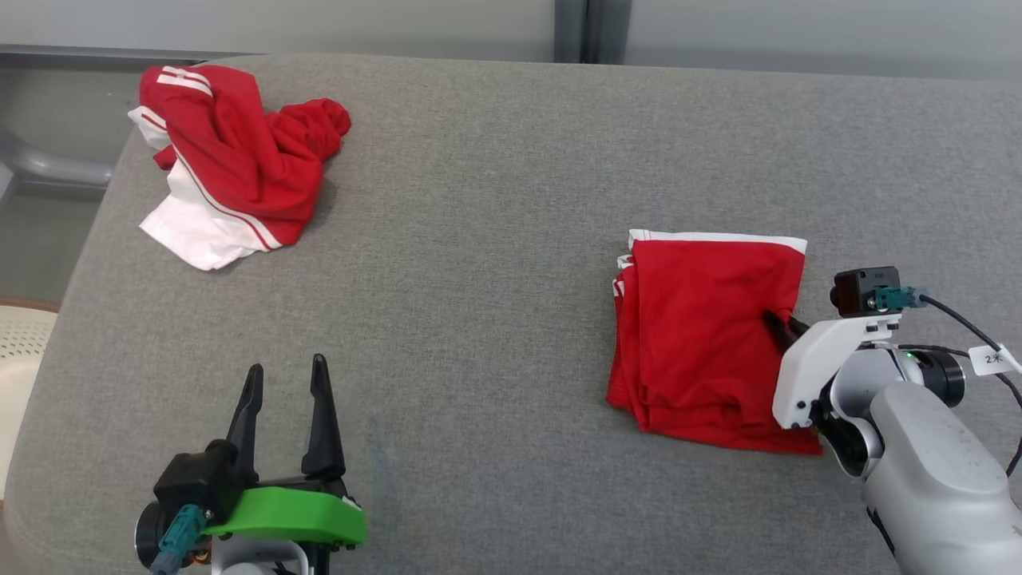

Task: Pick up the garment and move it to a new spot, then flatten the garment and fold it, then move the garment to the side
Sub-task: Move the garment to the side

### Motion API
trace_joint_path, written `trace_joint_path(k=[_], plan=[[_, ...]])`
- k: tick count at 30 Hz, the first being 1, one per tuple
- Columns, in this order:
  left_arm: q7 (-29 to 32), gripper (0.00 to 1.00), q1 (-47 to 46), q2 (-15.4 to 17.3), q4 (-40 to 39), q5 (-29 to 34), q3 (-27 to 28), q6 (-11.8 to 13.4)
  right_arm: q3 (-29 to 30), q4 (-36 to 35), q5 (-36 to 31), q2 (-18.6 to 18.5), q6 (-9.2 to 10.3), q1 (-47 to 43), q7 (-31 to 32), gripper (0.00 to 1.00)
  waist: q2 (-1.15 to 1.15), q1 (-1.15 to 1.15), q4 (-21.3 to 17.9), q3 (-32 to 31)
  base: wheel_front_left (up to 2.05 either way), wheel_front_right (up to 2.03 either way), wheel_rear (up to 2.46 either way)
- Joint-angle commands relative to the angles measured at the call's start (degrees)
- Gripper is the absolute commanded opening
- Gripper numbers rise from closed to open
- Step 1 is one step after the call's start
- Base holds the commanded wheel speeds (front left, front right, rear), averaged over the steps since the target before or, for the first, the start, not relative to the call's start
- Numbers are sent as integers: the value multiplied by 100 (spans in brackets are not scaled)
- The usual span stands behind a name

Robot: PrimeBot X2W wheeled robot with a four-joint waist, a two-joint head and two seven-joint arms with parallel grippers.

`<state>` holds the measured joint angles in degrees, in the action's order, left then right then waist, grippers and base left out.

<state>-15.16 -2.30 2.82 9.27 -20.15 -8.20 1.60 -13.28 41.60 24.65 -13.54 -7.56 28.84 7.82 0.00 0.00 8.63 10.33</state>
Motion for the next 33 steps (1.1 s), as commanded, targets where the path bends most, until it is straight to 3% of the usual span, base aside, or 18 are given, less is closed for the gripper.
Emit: trace_joint_path(k=[1,7,16,25,33], plan=[[2,100,-39,14,-10,75,28,19,-12,54,28,-87,13,87,-97,0,0,0,-89,13,0,0,0],[2,100,-43,14,-42,184,105,-38,-182,128,16,-193,13,331,-453,0,0,0,-502,102,0,0,0],[3,100,-269,15,-132,471,218,-135,-76,292,-69,-299,12,725,-1021,0,0,0,-1485,486,0,0,0],[3,100,-658,108,-164,792,309,-280,200,524,-168,-140,12,1138,-1549,0,0,0,-2513,1052,0,0,0],[3,100,-888,205,-105,931,268,-350,287,786,-147,-20,12,1393,-1814,0,0,0,-3002,1315,0,0,0]])
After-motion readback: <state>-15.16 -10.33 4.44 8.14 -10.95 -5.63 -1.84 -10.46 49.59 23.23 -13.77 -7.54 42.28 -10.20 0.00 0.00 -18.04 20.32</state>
